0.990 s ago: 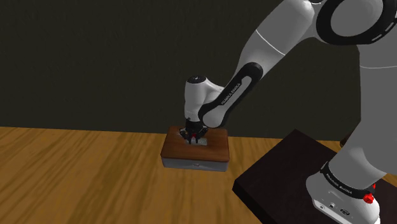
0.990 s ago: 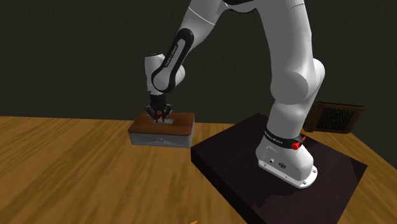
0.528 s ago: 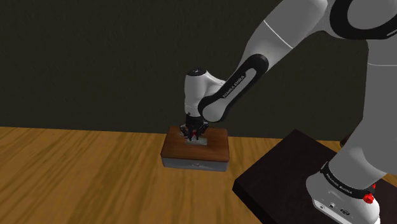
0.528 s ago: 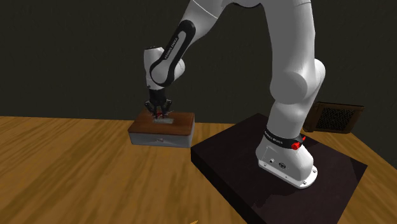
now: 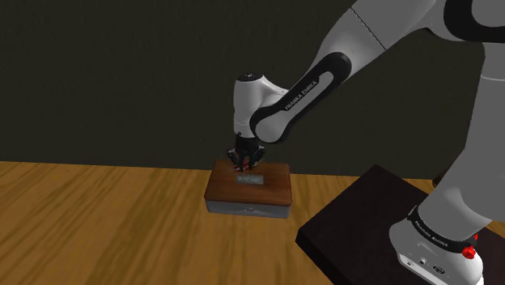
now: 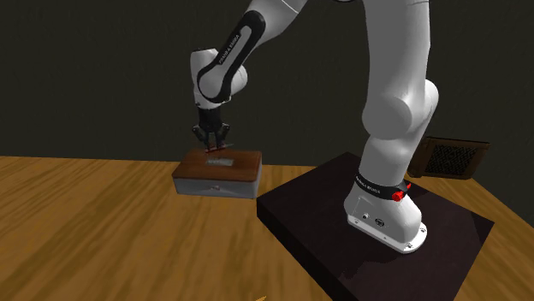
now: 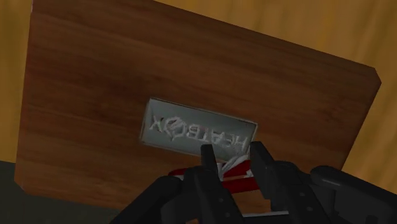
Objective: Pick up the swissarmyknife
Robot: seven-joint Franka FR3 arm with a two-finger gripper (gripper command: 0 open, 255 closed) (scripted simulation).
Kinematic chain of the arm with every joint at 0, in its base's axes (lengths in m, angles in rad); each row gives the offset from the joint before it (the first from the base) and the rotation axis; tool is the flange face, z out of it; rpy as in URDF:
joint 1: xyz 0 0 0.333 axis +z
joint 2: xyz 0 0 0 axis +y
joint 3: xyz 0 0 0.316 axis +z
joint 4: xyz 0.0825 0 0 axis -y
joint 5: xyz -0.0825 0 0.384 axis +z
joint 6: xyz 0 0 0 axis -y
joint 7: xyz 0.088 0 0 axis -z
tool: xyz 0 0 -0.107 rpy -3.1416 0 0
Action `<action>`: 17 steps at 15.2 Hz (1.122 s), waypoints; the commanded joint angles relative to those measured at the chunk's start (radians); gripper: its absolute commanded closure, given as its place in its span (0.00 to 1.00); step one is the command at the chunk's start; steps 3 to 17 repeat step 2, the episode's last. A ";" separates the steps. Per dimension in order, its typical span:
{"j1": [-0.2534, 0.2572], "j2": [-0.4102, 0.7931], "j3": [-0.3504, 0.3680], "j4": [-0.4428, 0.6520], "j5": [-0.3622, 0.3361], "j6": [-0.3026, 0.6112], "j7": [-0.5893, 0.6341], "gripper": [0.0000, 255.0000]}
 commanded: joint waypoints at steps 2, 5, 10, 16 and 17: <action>-0.004 -0.015 0.005 -0.004 0.008 -0.011 -0.006 1.00; -0.004 -0.015 0.005 -0.004 0.008 -0.011 -0.006 1.00; -0.004 -0.015 0.005 -0.004 0.008 -0.011 -0.006 1.00; -0.004 -0.015 0.005 -0.004 0.008 -0.011 -0.006 1.00; -0.004 -0.015 0.005 -0.004 0.008 -0.011 -0.006 1.00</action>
